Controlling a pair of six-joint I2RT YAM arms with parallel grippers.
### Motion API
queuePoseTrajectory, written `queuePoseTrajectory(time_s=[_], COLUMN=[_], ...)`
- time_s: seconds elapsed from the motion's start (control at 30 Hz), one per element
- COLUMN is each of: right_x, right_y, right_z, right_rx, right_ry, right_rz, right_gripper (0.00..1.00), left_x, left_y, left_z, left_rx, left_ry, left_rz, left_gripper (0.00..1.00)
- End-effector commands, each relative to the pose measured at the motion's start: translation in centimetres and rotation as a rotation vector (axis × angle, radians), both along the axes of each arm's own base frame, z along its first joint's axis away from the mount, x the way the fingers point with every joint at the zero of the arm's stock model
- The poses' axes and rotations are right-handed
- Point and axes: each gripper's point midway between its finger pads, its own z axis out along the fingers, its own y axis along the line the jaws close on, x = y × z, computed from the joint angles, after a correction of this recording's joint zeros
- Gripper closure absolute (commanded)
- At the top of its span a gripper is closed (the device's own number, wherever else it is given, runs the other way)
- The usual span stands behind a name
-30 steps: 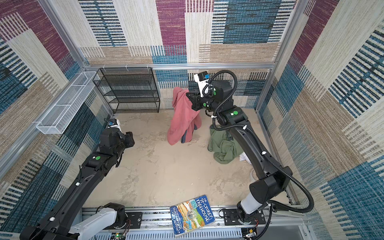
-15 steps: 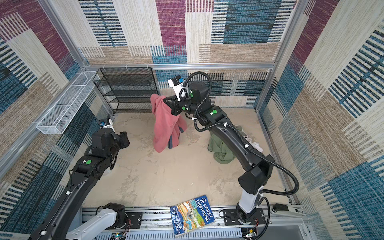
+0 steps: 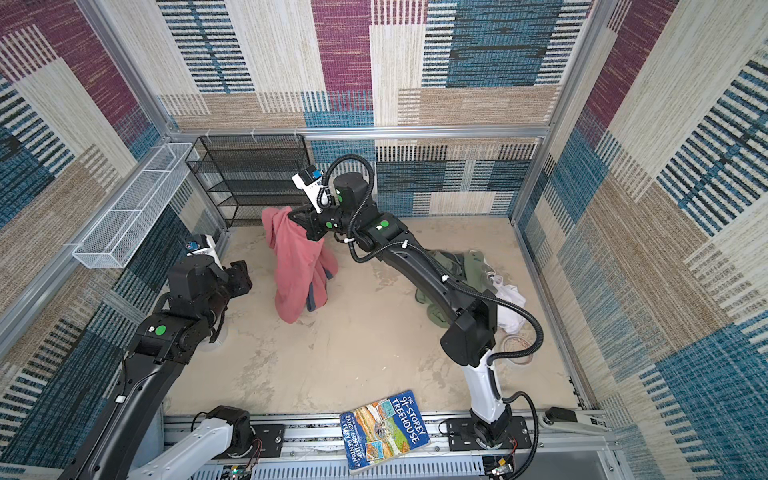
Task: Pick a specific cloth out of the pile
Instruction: 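Lower the pink shirt onto the table near the left gripper and release it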
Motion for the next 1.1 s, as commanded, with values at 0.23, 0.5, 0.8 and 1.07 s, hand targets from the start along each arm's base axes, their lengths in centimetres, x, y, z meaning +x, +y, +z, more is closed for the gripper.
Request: queuePoseTrajectory(time_s=[0.23, 0.5, 0.8, 1.07], right_x=[1.8, 2.5, 0.6, -0.8], right_y=[4.3, 7.4, 9.0, 7.8], right_z=[-3.0, -10.6, -18.5, -20.8], right_rx=[0.02, -0.049, -0.108, -0.137], right_ry=[0.022, 0.106, 0.197, 0.211], right_rz=[0.05, 0.052, 0.069, 0.034], right_gripper=[1.0, 1.0, 1.0, 0.64], left_x=[-0.3, 0.0, 0.7, 2.8], left_y=[0.6, 0.7, 0.5, -0.9], left_z=[-0.2, -0.9, -1.4, -2.3], left_rx=[0.043, 0.048, 0.032, 0.012], left_ry=[0.025, 0.05, 0.052, 0.084], left_rz=[0.018, 0.026, 0.037, -0.012], left_gripper=[0.38, 0.38, 0.38, 0.39])
